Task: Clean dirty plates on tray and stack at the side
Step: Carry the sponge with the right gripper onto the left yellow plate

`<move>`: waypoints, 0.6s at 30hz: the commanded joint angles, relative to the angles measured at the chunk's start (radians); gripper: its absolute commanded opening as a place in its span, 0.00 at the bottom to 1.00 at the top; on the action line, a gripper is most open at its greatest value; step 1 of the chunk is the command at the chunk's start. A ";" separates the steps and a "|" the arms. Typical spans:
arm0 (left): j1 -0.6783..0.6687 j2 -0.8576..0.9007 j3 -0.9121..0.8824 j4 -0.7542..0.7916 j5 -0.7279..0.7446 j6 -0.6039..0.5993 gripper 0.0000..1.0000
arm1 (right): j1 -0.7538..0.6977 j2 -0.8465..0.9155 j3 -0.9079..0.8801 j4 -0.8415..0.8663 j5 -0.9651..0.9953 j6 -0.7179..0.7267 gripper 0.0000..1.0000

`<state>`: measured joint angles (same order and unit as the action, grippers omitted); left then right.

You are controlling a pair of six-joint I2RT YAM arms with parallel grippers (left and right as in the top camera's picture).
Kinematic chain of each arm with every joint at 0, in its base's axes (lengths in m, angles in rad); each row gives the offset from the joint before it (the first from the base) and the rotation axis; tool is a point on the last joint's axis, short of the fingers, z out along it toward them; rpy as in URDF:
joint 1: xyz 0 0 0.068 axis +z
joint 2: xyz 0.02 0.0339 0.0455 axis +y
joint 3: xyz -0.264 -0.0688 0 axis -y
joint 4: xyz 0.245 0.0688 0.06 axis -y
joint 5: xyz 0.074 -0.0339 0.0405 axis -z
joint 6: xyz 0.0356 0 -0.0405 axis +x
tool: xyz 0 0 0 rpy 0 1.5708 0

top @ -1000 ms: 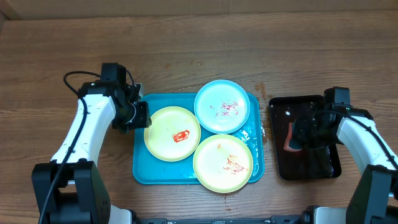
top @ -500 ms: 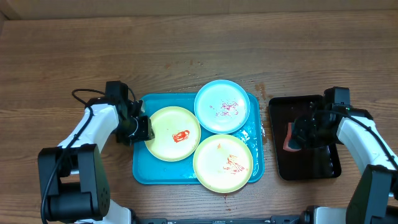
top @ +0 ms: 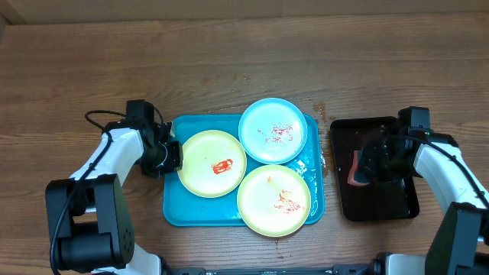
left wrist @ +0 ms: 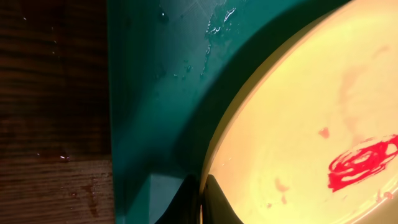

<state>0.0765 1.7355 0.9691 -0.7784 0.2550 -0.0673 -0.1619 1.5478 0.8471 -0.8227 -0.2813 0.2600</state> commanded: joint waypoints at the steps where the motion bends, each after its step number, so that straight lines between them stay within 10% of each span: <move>1: 0.003 0.010 -0.007 0.013 0.008 0.000 0.04 | 0.005 0.001 0.025 0.005 -0.009 -0.007 0.04; 18: 0.002 0.010 -0.007 0.021 0.008 0.000 0.04 | 0.007 -0.211 0.138 0.000 -0.138 -0.085 0.04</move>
<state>0.0765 1.7355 0.9691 -0.7650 0.2550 -0.0673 -0.1612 1.4307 0.9253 -0.8299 -0.3523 0.2184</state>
